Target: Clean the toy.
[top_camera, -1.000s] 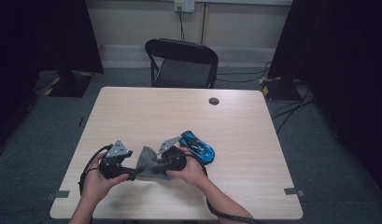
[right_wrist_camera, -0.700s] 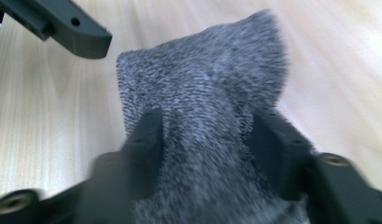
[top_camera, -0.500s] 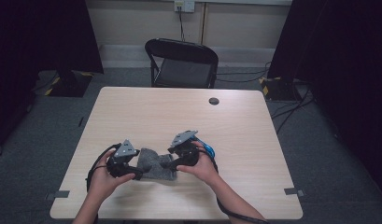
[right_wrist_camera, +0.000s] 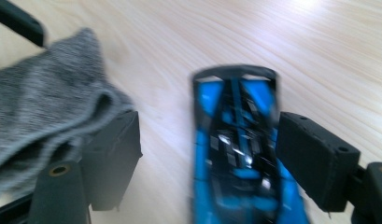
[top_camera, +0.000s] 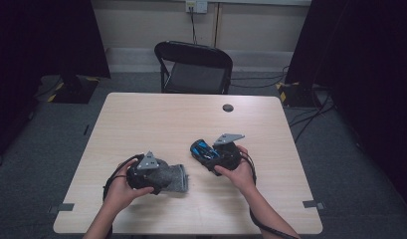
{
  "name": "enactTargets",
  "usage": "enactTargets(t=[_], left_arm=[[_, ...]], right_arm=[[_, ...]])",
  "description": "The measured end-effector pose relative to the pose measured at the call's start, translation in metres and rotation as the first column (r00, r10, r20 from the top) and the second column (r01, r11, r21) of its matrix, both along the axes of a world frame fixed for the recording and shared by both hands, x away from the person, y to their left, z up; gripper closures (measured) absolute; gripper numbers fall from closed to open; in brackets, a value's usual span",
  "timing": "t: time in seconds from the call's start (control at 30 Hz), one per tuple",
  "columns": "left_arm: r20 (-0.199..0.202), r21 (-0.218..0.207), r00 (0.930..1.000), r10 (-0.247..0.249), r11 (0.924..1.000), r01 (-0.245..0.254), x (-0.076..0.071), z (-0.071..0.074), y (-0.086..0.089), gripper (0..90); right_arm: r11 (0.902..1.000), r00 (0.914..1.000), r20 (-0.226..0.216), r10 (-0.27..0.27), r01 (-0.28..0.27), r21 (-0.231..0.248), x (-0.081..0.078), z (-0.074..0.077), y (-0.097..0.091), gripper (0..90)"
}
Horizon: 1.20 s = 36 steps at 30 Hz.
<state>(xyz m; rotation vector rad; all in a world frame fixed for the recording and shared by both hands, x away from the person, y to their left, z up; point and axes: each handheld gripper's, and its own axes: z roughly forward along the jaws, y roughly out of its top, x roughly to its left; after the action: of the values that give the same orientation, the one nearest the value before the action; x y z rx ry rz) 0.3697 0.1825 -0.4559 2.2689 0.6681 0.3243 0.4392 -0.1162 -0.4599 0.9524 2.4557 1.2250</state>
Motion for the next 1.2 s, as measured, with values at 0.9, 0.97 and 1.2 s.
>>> enactTargets(t=[0.9, 0.97, 1.2], left_arm=[[-0.05, 0.0, 0.9983, -0.031, 0.9995, 0.031, 0.011, -0.028, -0.008, 21.1], [-0.052, -0.003, 0.9982, -0.03, 0.9995, 0.03, 0.011, -0.029, -0.007, 21.1], [-0.057, -0.002, 0.998, -0.028, 0.9996, 0.027, 0.011, -0.03, -0.007, 21.1]], right_arm=[[0.9991, 0.9992, -0.026, -0.029, 0.028, -0.033, 0.022, -0.03, 0.0, 20.1], [0.9992, 0.9991, -0.033, -0.026, 0.025, -0.033, 0.022, -0.033, 0.003, 20.2], [0.9964, 0.9996, -0.025, -0.015, 0.012, -0.084, 0.02, -0.039, 0.011, 18.9]])
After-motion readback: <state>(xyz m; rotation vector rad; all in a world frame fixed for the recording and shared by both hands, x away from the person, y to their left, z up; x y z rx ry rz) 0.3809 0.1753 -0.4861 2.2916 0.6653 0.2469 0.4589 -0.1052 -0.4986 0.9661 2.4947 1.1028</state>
